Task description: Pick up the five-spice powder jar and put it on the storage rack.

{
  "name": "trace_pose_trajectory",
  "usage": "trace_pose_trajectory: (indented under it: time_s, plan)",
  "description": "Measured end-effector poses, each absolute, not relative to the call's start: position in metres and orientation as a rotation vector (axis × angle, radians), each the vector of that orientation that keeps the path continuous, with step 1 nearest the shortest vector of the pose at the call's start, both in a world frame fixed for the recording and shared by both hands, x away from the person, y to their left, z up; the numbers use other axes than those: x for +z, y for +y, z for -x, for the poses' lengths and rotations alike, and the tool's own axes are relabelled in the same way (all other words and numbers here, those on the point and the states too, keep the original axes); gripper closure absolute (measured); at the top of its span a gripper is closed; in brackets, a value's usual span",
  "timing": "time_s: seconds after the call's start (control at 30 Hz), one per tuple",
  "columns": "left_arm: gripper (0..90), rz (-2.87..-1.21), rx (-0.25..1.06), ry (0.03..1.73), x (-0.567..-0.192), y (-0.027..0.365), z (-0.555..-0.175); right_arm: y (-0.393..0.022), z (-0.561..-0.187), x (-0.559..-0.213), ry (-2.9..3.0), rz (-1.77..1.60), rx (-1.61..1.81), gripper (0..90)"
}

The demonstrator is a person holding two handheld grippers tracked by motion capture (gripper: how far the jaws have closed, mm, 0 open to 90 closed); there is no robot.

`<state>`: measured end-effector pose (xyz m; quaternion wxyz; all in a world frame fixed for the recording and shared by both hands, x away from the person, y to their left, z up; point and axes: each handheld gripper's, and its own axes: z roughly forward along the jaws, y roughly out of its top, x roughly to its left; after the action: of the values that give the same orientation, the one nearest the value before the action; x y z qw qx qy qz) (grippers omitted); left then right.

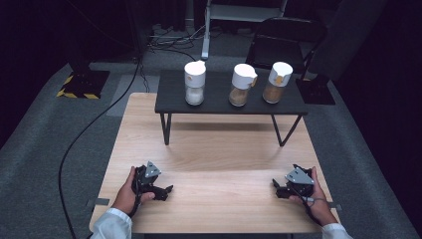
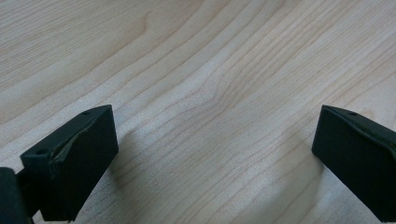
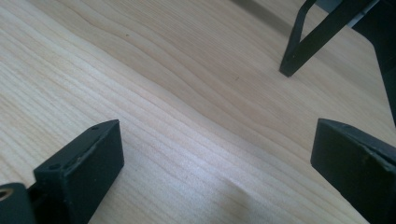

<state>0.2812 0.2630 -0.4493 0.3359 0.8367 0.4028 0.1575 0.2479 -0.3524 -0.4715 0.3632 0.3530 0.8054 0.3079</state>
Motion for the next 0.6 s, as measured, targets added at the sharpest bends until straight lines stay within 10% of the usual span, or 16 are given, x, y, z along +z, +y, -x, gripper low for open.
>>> trace_pose_trajectory:
  time_s: [0.6]
  plan:
    - [0.0,-2.183,0.411,1.05,-0.449,0.263,-0.281,-0.374,-0.26,-0.461,2.134,-1.049,0.846,1.0]
